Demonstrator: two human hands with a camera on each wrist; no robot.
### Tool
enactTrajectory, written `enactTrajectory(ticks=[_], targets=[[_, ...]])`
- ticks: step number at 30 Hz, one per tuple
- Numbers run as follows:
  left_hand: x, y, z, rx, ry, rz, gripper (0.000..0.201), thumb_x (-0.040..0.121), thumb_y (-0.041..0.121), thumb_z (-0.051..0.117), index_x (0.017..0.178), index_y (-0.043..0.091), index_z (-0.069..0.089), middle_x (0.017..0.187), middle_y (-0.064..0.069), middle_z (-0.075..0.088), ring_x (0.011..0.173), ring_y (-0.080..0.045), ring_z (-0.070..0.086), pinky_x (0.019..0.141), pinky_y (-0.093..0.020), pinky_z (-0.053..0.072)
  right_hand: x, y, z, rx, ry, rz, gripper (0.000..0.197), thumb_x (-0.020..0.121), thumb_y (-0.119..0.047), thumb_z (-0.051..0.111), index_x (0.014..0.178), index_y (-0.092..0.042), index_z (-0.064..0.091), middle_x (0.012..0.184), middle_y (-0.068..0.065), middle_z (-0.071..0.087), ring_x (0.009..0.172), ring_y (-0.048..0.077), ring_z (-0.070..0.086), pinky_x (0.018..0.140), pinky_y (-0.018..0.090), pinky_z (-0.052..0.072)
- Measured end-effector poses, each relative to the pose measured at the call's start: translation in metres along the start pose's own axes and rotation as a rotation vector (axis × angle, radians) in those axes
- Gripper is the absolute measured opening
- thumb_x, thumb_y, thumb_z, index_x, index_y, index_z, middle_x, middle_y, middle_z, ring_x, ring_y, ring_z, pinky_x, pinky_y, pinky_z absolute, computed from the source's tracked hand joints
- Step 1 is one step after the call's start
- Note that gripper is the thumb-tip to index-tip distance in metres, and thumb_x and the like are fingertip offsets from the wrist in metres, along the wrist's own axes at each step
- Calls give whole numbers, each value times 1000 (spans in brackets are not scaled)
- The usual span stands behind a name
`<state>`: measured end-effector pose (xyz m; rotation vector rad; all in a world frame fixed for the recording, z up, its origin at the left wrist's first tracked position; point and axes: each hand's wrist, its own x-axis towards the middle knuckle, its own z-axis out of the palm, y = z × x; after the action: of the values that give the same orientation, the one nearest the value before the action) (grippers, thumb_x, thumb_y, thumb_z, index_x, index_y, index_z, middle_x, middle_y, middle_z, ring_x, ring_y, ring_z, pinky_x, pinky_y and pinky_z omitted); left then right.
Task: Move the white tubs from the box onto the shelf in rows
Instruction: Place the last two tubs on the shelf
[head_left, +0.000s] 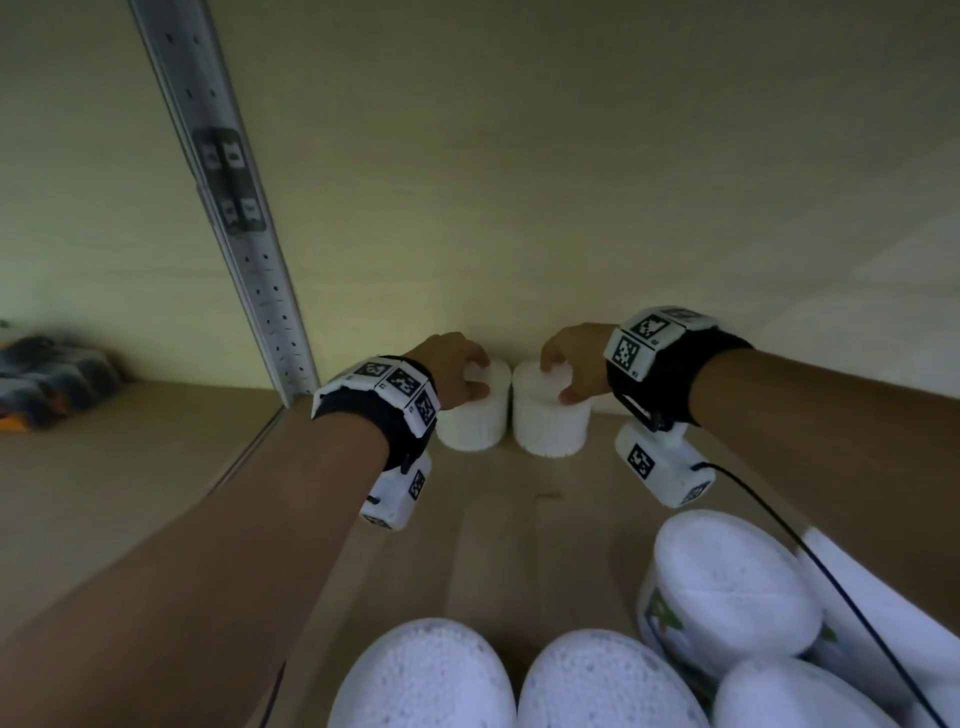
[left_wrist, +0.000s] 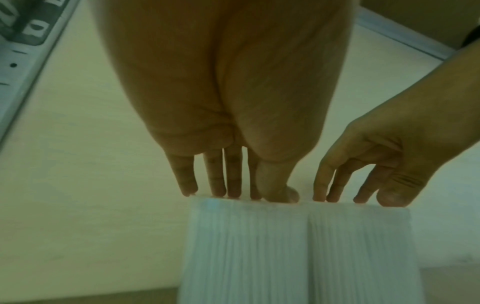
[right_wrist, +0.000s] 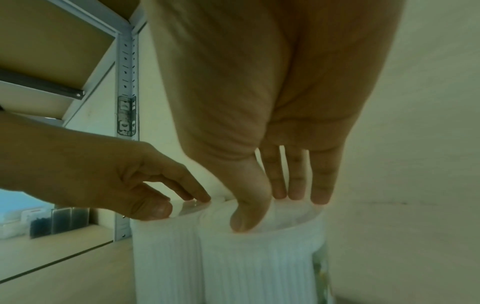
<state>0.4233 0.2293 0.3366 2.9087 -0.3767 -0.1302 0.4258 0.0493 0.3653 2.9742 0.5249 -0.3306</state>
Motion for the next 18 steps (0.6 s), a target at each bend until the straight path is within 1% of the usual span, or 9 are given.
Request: enactTrajectory(ticks=[3, 6, 9, 12, 14, 15, 16, 18], targets=[[0, 0, 1, -17, -1, -4, 50, 94, 31, 56, 140, 17, 44, 149, -8, 36, 136, -25, 37, 110, -32, 30, -2, -1, 1, 12, 7, -1, 53, 91, -18, 60, 140, -10, 43, 148, 8, 39, 132, 25, 44, 104, 28, 36], [0, 0, 2, -19, -2, -9, 50, 94, 31, 56, 140, 17, 44, 148, -8, 36, 136, -25, 37, 110, -32, 30, -4, -1, 1, 42, 25, -29, 49, 92, -3, 51, 140, -11, 45, 150, 9, 37, 134, 25, 43, 104, 28, 36], [-1, -1, 3, -31, 0, -15, 50, 93, 31, 56, 139, 17, 45, 147, -8, 37, 135, -25, 37, 109, -32, 31, -5, -2, 2, 82, 45, -79, 48, 88, 6, 48, 131, -14, 55, 147, 8, 42, 131, 27, 46, 98, 31, 41], [-1, -1, 4, -44, 0, -12, 50, 93, 31, 57, 140, 16, 45, 146, -9, 39, 134, -26, 39, 109, -33, 32, -5, -1, 1, 137, 80, -100, 45, 85, 7, 49, 125, -12, 59, 141, 9, 46, 125, 29, 49, 89, 29, 41], [-2, -1, 4, -52, -8, -12, 51, 93, 30, 57, 140, 16, 44, 145, -9, 39, 134, -26, 39, 110, -33, 32, -5, 1, 0, 175, 107, -69, 40, 87, 2, 51, 125, -9, 58, 136, 11, 49, 121, 29, 51, 88, 29, 42], [-2, -1, 4, -57, -12, -11, 51, 93, 30, 56, 141, 16, 43, 145, -9, 38, 134, -26, 39, 110, -33, 32, -4, 2, 1, 166, 118, -42, 36, 89, -6, 54, 125, -6, 58, 134, 12, 52, 119, 29, 52, 90, 31, 44], [-2, -1, 4, -58, -13, -9, 51, 94, 30, 56, 141, 16, 43, 146, -9, 38, 134, -26, 39, 110, -32, 31, -3, 3, 3, 140, 114, -15, 35, 92, -18, 56, 125, -4, 57, 131, 14, 54, 117, 29, 54, 92, 32, 45], [-2, 0, 3, -52, -15, -4, 51, 94, 30, 56, 141, 15, 42, 146, -10, 37, 135, -26, 38, 109, -32, 31, 0, 2, 7, 58, 51, 42, 52, 92, -41, 54, 125, 0, 57, 128, 16, 58, 116, 30, 57, 97, 35, 46]])
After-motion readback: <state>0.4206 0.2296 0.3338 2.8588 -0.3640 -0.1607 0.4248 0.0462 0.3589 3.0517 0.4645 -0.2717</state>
